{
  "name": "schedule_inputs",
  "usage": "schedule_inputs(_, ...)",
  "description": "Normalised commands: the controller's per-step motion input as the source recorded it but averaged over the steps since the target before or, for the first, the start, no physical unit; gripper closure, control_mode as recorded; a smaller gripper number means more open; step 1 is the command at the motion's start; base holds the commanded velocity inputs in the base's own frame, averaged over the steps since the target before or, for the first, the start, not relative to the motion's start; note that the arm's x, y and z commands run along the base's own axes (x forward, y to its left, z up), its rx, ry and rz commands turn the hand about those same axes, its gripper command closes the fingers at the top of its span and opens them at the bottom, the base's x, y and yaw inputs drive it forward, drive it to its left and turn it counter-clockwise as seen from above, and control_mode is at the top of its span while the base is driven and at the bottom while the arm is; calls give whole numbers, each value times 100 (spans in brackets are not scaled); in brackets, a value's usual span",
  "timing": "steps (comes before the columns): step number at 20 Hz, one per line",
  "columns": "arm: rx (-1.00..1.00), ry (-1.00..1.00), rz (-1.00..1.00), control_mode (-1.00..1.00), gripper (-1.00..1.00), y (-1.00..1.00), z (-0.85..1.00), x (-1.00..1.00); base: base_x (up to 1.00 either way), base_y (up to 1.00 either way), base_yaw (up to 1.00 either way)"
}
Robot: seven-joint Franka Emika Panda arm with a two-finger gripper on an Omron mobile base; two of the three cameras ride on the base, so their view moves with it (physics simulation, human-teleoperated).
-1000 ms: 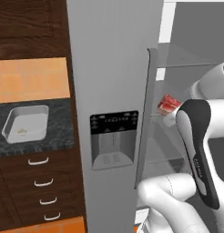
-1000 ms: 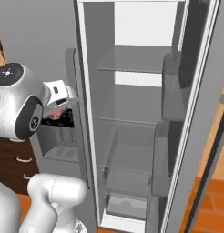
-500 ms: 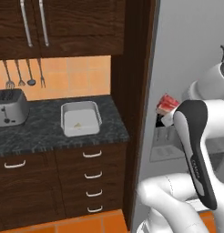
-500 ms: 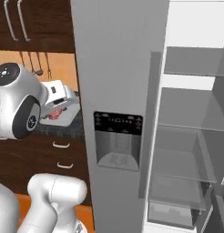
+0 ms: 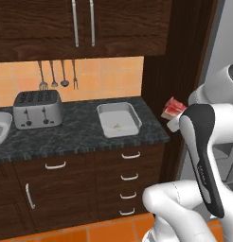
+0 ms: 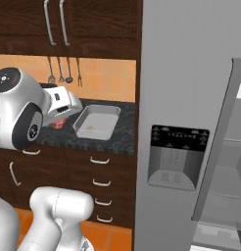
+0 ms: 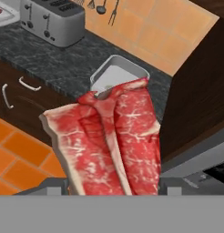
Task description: Place one garlic and one steak in each tupperware on the nearby counter, to pack two identical lunches.
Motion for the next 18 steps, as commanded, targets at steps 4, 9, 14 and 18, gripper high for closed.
schedule_inputs(4,0,0,0,100,100,0,0,0,3,33,0)
schedule_inputs(9,0,0,0,-100,100,0,0,0,0,0,0)
schedule_inputs(14,0,0,0,-100,100,0,0,0,0,0,0)
schedule_inputs(18,-1,0,0,-100,100,0,-8,1,0,0,0)
